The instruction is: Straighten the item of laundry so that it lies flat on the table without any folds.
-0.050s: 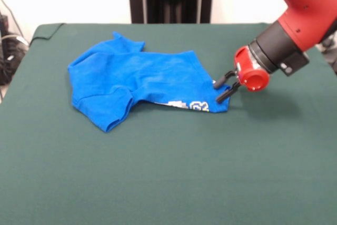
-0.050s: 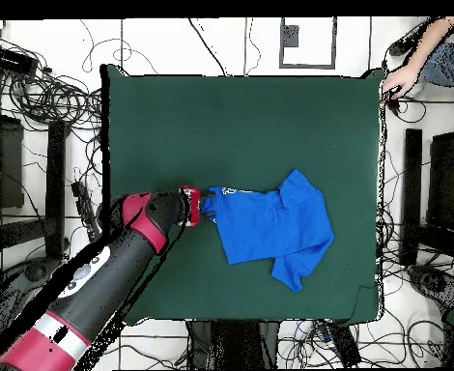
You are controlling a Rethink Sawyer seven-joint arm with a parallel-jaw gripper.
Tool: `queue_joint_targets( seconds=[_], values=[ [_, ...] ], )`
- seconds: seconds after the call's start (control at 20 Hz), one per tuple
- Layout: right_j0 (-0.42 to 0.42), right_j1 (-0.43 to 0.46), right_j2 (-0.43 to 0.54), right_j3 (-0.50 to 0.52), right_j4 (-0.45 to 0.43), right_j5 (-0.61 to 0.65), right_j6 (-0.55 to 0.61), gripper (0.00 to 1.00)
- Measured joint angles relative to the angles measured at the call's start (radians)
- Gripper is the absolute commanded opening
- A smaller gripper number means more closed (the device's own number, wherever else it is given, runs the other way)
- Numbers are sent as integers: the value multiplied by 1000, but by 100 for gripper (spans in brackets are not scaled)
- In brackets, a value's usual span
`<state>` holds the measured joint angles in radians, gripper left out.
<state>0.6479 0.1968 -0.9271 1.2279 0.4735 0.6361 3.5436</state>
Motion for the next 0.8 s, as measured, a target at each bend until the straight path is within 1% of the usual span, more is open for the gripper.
queue_joint_targets(
  seconds=[0.8],
  values=[
    [32, -1, 0, 26, 0, 0, 0, 100]
  ],
)
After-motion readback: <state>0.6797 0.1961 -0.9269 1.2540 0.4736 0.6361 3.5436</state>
